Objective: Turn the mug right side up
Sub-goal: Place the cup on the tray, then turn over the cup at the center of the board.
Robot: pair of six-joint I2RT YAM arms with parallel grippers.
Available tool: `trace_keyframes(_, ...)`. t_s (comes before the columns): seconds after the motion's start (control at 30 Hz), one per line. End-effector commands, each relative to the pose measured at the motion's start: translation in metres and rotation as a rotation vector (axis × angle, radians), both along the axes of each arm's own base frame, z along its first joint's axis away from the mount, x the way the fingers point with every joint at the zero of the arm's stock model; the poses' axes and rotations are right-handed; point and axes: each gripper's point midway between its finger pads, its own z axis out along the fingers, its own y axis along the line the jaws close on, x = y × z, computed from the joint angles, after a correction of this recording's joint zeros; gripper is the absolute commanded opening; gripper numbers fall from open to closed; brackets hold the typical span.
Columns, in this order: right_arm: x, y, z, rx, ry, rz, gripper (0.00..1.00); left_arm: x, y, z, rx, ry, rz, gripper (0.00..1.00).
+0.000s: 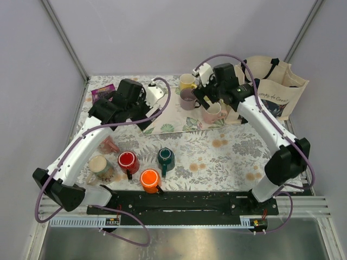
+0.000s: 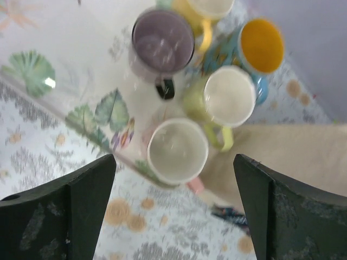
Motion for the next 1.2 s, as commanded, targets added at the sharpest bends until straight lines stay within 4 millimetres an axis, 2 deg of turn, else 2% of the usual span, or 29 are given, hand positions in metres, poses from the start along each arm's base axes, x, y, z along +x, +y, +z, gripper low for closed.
trace_keyframes(0.0,-0.043,-0.033,-0.058,-0.138,0.139,-0.03,1.0,-0.003,0.018,0.012,0.065,-0.086,0.001,0.99)
trace_keyframes(0.13,-0.074,-0.023,-0.056,-0.085,0.168,0.079,1.0,-0.018,0.0,0.033,-0.033,-0.112,-0.071,0.99)
trace_keyframes(0.2,-0.088,-0.013,-0.052,-0.029,0.204,0.138,1.0,-0.028,-0.006,0.039,-0.056,-0.104,-0.134,0.99)
trace_keyframes(0.23,-0.095,-0.005,-0.048,-0.003,0.224,0.182,0.99,-0.038,-0.016,0.039,-0.087,-0.086,-0.213,0.99)
trace_keyframes(0.3,-0.101,0.005,-0.041,0.052,0.263,0.202,1.0,-0.05,-0.022,0.026,-0.083,-0.081,-0.312,0.99)
trace_keyframes(0.33,-0.102,0.008,-0.036,0.083,0.279,0.187,1.0,-0.047,-0.021,0.019,-0.07,-0.105,-0.308,0.99)
trace_keyframes(0.4,-0.102,0.012,-0.025,0.134,0.301,0.138,1.0,-0.035,-0.009,0.001,-0.025,-0.092,-0.149,0.99)
trace_keyframes(0.47,-0.1,0.008,-0.031,0.121,0.325,0.097,1.0,-0.039,-0.012,-0.018,0.022,-0.001,-0.188,0.99)
trace_keyframes(0.57,-0.098,-0.013,-0.059,-0.002,0.39,0.018,0.99,-0.067,-0.035,-0.048,0.001,0.191,-0.391,0.99)
trace_keyframes(0.63,-0.103,-0.029,-0.074,-0.102,0.428,0.007,0.99,-0.088,-0.044,-0.065,-0.019,0.267,-0.523,0.99)
trace_keyframes(0.7,-0.109,-0.032,-0.07,-0.108,0.414,0.035,1.0,-0.103,-0.047,-0.076,-0.034,0.292,-0.617,0.99)
trace_keyframes(0.77,-0.123,-0.029,-0.056,-0.076,0.37,0.115,1.0,-0.11,-0.047,-0.091,-0.024,0.279,-0.693,0.99)
trace_keyframes(0.87,-0.144,-0.031,-0.037,-0.036,0.285,0.183,1.0,-0.107,-0.053,-0.107,-0.011,0.191,-0.808,0.99)
trace_keyframes(0.93,-0.156,-0.041,-0.042,-0.053,0.277,0.177,1.0,-0.099,-0.062,-0.113,-0.021,0.085,-0.863,0.99)
trace_keyframes(1.03,-0.171,-0.05,-0.058,-0.078,0.333,0.161,1.0,-0.1,-0.066,-0.132,0.06,0.041,-1.004,0.99)
trace_keyframes(1.17,-0.186,-0.043,-0.062,-0.026,0.39,0.193,1.0,-0.097,-0.075,-0.141,0.078,0.064,-1.078,0.99)
